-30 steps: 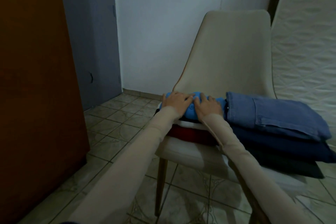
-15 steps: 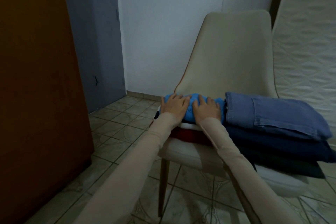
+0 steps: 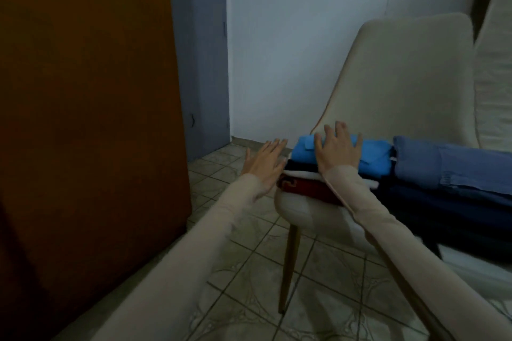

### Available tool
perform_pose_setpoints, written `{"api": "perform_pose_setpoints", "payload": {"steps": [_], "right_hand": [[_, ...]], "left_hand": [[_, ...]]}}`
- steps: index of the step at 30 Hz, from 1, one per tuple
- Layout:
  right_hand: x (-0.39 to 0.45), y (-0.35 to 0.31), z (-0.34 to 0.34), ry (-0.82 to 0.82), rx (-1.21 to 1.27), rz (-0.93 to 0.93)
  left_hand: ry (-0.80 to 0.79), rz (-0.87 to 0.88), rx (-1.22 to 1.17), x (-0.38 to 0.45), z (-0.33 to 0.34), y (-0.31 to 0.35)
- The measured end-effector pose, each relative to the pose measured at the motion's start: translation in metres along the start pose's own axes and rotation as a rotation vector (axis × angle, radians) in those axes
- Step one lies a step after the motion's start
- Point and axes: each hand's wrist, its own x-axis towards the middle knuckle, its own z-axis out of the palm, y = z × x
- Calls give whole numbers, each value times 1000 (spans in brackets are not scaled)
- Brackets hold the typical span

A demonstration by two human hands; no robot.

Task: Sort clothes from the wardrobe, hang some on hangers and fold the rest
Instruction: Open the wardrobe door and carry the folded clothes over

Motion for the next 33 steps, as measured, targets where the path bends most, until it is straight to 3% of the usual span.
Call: {"api": "perform_pose_setpoints", "payload": {"steps": [4, 10, 16, 24, 28, 33], "right_hand": [[-22, -58, 13, -23, 83, -162], [-79, -151, 54, -253, 218, -322], [-131, -220, 110, -509, 259, -369], [-152, -257, 190, -723, 195, -345], [-109, -269, 176, -737, 191, -295], [-17, -284, 100, -743, 153, -278]], "left_hand": [[11, -100, -55, -39, -23, -50], [-8, -312, -74, -110, -47, -136], [-57, -492, -116, -165, -27, -213], [-287, -585, -167, -164, 27, -283], [-318, -590, -209, -131, 1, -289], [-263, -574, -208, -71, -87, -263]]}}
